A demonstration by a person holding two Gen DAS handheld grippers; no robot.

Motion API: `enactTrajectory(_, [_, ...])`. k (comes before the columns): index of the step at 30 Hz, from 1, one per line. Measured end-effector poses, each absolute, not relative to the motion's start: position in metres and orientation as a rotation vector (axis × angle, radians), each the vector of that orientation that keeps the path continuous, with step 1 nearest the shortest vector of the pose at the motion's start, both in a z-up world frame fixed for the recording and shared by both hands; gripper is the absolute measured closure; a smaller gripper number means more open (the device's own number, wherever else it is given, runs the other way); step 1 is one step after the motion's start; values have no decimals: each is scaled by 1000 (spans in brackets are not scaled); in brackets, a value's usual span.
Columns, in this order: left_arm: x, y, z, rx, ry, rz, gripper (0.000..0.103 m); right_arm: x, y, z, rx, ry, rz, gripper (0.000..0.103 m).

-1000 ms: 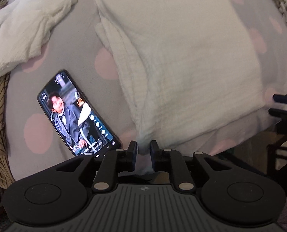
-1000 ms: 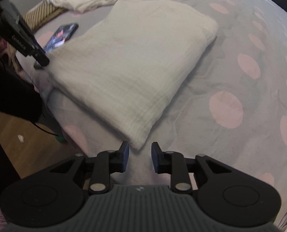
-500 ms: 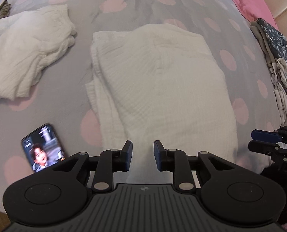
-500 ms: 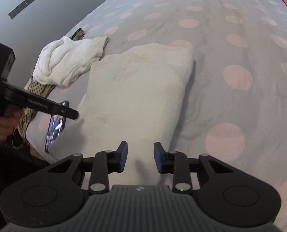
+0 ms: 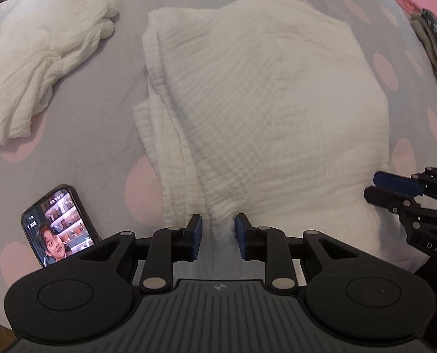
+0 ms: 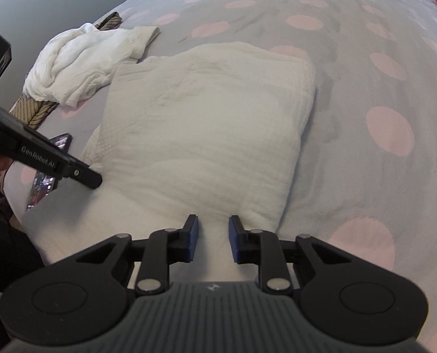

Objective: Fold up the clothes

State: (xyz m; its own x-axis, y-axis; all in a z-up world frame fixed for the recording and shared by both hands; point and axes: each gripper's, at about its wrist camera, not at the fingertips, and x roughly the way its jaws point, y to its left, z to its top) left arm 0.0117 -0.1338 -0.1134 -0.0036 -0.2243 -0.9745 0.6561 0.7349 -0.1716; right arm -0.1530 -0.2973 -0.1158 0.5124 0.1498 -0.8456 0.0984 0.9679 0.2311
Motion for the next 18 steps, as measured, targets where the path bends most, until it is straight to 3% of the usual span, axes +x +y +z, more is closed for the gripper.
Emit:
enactTrajectory(6, [39, -116, -74, 226, 1224, -724, 76, -159, -317, -84, 318, 887, -8, 47])
enactTrajectory(10, [63, -112, -76, 116, 1190, -665, 76, -146, -344, -81, 437, 873, -99, 43])
enactTrajectory(14, [80, -118, -81, 90, 1211, -673, 72, -141, -367, -91, 607, 863, -116, 31])
enactTrajectory(18, [83, -118, -81, 89, 1186, -711, 68, -133, -379, -101, 688, 860, -133, 30])
